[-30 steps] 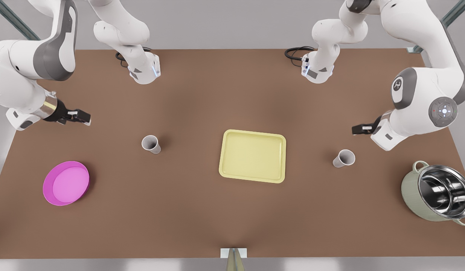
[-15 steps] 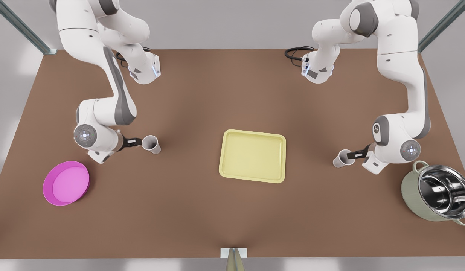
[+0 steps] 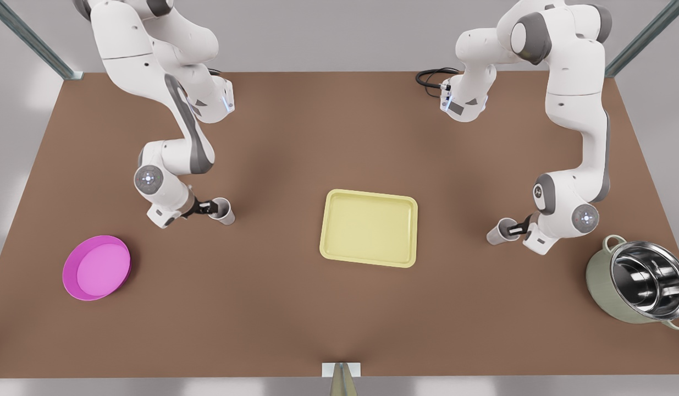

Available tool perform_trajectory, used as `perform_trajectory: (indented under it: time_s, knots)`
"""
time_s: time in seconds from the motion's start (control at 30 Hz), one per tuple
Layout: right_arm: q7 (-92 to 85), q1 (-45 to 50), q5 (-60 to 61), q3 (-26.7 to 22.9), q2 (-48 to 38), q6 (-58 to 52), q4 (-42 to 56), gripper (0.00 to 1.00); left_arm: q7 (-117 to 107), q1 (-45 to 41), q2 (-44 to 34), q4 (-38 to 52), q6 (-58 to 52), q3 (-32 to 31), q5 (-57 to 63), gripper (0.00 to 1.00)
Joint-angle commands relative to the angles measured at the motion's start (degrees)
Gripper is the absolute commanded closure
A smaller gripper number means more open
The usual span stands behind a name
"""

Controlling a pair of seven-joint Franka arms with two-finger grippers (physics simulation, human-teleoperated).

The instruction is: Use both arms to respectively pick up the white IKEA cups from the middle-left and middle-right positions, then place the white IKEA cups onto the middle-middle tray, ensuring that the cups remain upright and do not tip over

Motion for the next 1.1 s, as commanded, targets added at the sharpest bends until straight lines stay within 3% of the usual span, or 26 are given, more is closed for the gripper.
perform_trajectory:
  time_s: [0.0,0.17,0.23,0.4,0.5,0.63,0.7,0.73,0.77,0.93,1.07]
  knots:
    - [0.8,0.0,0.1,0.0,0.1,4.2,-0.5,0.0,1.3,-0.1,-0.1,0.1,0.1,0.0,-5.1,0.79]
    - [0.8,0.1,0.1,0.7,-0.2,5.9,-4.2,0.0,1.2,-0.3,-2.1,1.3,-1.5,-1.1,-5.0,0.79]
    - [0.8,0.1,0.1,1.1,0.1,5.9,-4.2,0.0,0.7,-1.1,-2.1,7.0,-9.3,-2.1,-4.6,0.79]
    - [0.8,0.0,0.1,1.1,2.2,6.9,-4.4,0.01,-14.8,-13.3,-2.1,12.3,-14.7,-4.5,-4.3,0.79]
    - [0.1,0.0,0.0,1.2,3.4,6.9,-3.7,0.31,-20.7,-13.0,-1.2,11.9,-11.8,-11.8,-4.2,0.79]
    - [0.1,0.8,0.0,1.2,4.0,5.6,-1.4,0.42,-23.5,-12.6,1.6,11.8,-6.3,-16.9,-6.4,0.79]
    - [0.0,0.9,0.0,1.2,3.9,3.6,0.2,0.52,-23.4,-12.6,2.7,11.8,-4.1,-17.7,-7.3,0.79]
    - [-0.1,0.9,0.0,1.2,3.9,2.6,0.9,0.69,-23.5,-12.6,2.8,10.8,-2.1,-18.0,-7.3,0.79]
    - [-0.4,0.9,0.0,1.2,4.0,2.6,0.9,0.79,-23.5,-12.8,3.1,10.7,-0.9,-18.1,-7.3,0.79]
    - [-2.3,0.8,0.0,1.2,3.7,1.9,3.9,0.79,-24.7,-12.7,3.8,8.5,6.1,-19.5,-6.8,0.79]
    - [-2.2,5.0,-0.1,1.2,8.2,1.8,16.0,0.79,-24.7,-12.9,4.1,8.1,7.0,-19.5,-6.6,0.79]
